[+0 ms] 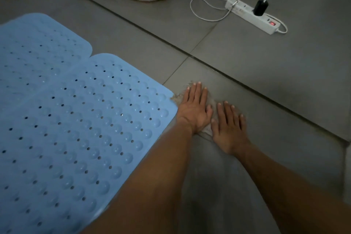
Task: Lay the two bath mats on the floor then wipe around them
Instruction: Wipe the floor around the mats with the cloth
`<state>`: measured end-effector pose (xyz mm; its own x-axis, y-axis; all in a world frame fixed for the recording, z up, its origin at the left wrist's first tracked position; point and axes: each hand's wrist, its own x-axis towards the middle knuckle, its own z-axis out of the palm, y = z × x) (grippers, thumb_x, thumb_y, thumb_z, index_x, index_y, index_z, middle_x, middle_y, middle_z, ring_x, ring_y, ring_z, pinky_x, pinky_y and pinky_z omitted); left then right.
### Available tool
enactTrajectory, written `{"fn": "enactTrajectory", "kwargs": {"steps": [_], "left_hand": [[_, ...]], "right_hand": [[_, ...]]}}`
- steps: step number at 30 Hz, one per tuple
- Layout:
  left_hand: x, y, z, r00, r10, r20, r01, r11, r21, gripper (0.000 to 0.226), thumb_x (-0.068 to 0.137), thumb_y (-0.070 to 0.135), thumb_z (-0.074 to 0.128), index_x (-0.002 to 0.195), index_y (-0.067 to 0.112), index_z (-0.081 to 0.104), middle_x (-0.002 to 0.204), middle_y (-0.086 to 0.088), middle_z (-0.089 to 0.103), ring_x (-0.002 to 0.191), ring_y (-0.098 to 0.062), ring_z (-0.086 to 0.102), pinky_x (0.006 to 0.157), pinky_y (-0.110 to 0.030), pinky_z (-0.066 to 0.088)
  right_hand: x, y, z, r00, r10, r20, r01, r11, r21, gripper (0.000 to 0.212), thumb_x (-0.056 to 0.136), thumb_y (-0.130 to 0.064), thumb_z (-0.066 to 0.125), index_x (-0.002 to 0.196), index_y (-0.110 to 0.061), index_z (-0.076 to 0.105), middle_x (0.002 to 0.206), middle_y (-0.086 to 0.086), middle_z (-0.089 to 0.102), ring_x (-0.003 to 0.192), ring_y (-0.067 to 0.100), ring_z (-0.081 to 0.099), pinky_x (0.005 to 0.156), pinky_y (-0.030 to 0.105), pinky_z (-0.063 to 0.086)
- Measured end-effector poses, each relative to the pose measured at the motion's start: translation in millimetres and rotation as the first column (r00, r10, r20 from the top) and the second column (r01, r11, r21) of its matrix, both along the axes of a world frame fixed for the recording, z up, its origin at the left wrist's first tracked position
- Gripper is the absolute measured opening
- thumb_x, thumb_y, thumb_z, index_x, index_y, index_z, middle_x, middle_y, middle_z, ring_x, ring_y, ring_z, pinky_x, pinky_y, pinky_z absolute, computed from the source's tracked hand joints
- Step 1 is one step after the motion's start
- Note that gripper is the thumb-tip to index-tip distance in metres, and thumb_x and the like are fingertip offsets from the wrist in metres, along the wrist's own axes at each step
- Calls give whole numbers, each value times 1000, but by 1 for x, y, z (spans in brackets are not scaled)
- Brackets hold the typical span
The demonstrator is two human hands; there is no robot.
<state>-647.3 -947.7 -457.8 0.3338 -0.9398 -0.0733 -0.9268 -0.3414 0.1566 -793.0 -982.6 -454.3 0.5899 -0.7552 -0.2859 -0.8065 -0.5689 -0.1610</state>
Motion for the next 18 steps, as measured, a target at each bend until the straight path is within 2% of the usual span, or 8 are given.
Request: {"fn": "enactTrajectory", "kwargs": {"steps": [7,13,18], "left_hand": [[7,-12,3,995,-99,26,98,994,44,65,100,40,11,154,8,-4,162,-15,-10,149,-26,-12,122,-43,-7],[11,-10,-2,995,-100,-8,100,995,17,63,101,40,10,154,9,-1,163,-12,-8,150,-25,-10,121,-43,-8],[1,19,-3,991,-123,-52,123,992,-9,62,101,40,12,155,10,1,163,-12,-6,150,-25,-8,121,-42,-9]], "right_hand": [[-3,5,-1,996,-29,81,32,999,-31,62,102,-51,6,157,-30,-14,164,-7,-22,150,13,-24,123,44,-12],[-2,9,-3,989,-32,143,44,996,-79,62,103,-49,15,159,-27,1,167,-3,-7,153,15,-12,123,44,-8],[-15,34,-4,982,-134,133,143,988,-65,63,103,-51,15,159,-27,2,167,-4,-7,153,14,-12,123,43,-10]]}}
